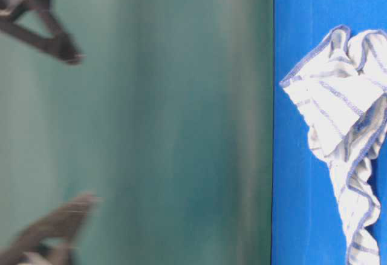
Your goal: Lift the towel with both arms.
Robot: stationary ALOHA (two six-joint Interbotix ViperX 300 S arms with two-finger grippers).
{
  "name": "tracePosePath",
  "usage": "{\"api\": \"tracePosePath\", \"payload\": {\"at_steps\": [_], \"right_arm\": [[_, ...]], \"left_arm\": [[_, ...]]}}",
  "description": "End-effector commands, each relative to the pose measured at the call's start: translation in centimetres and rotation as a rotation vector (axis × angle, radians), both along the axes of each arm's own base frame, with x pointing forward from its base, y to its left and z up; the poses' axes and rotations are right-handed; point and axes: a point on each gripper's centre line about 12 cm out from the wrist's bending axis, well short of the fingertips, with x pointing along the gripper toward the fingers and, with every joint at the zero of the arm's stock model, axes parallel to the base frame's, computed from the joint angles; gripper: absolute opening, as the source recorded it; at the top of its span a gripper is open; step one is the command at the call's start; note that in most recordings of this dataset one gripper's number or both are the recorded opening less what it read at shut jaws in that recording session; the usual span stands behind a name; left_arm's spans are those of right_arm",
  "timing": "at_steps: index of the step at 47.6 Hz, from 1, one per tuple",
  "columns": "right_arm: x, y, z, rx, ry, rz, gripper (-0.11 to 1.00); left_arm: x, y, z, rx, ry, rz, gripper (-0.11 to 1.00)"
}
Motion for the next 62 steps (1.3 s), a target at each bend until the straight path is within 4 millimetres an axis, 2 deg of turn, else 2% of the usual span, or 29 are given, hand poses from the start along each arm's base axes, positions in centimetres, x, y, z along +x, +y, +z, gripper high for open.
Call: {"api": "tracePosePath", "payload": {"at_steps": [1,12,17,25,33,40,48,56,62], "right_arm": [[0.0,0.3,-1.4,0.016,-0.013,0.005,0.63],[0.4,0.7,-7.4,0.059,0.080,0.004,0.63],[1.0,0.8,-9.6,0.066,0.112,0.010,0.63],[2.5,1.0,-13.1,0.080,0.136,0.026,0.63],[4.0,1.4,-16.1,0.096,0.152,0.041,0.63],[4.6,1.3,-18.8,0.103,0.208,0.040,0.63],[4.8,1.3,-21.1,0.109,0.254,0.040,0.63],[5.5,1.4,-22.3,0.114,0.233,0.050,0.63],[5.9,1.4,-22.8,0.117,0.214,0.055,0.63]], "left_arm": [[0.2,0.0,-1.3,0.001,-0.017,0.000,0.92],[0.9,0.1,-6.3,-0.002,0.020,0.003,0.92],[1.2,0.2,-9.4,-0.007,0.063,0.007,0.92],[1.9,0.2,-14.4,-0.020,0.145,0.013,0.92],[2.7,0.3,-18.0,-0.030,0.212,0.018,0.92],[3.0,0.3,-19.6,-0.033,0.228,0.021,0.92],[3.4,0.4,-21.2,-0.035,0.228,0.025,0.92],[3.8,0.5,-22.2,-0.034,0.225,0.028,0.91],[4.1,0.6,-22.3,-0.034,0.221,0.029,0.90]]}}
